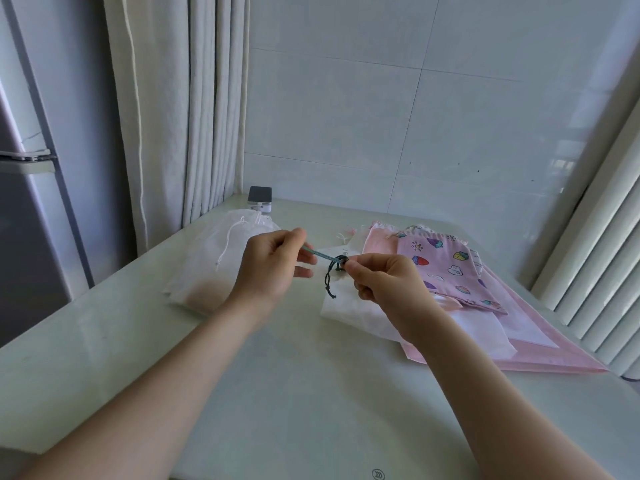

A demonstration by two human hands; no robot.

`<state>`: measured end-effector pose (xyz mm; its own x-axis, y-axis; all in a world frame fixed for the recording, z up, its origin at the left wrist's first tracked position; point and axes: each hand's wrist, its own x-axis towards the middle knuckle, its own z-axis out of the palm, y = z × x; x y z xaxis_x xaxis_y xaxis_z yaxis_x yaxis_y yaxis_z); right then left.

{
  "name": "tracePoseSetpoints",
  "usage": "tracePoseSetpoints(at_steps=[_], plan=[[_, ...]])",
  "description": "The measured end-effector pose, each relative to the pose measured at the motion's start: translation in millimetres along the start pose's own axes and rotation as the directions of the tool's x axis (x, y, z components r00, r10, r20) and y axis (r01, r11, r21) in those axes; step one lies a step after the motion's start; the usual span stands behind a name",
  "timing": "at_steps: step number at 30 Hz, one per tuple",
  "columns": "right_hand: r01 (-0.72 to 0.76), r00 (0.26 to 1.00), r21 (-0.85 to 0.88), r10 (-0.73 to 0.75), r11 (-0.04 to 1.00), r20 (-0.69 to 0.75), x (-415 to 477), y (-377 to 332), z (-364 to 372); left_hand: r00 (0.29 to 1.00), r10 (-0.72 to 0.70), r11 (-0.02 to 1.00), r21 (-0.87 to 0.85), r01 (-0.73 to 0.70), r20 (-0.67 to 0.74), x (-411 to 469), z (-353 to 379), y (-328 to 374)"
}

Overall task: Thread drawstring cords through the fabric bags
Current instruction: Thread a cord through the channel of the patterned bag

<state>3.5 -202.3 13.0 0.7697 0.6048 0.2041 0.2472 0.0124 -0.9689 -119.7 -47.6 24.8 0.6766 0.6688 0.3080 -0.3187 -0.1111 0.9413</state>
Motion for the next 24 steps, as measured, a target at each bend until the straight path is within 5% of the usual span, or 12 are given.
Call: tracePoseSetpoints(at_steps=[5,12,17,24], plan=[[0.145,0.989,-0.271,-0.140,0.952,0.039,-4,-1,1,0.973,-0.209,0.918,-0.322,0.230,0.100,4,1,2],[0.239,0.947,-0.629,-0.322,0.740,-0.018,4,3,-3,0.973,-0.189,0.974,-0.102,0.203,0.129,3,-1,-5],[0.275,0.925,-0.710,-0.380,0.648,0.011,3,5,0,0.939,-0.238,0.957,-0.106,0.270,0.246,0,1,-2],[0.211,0.927,-0.810,-0.374,0.547,-0.012,3,8,2,0.912,-0.332,0.938,-0.019,0.346,0.241,-1,1,-4]])
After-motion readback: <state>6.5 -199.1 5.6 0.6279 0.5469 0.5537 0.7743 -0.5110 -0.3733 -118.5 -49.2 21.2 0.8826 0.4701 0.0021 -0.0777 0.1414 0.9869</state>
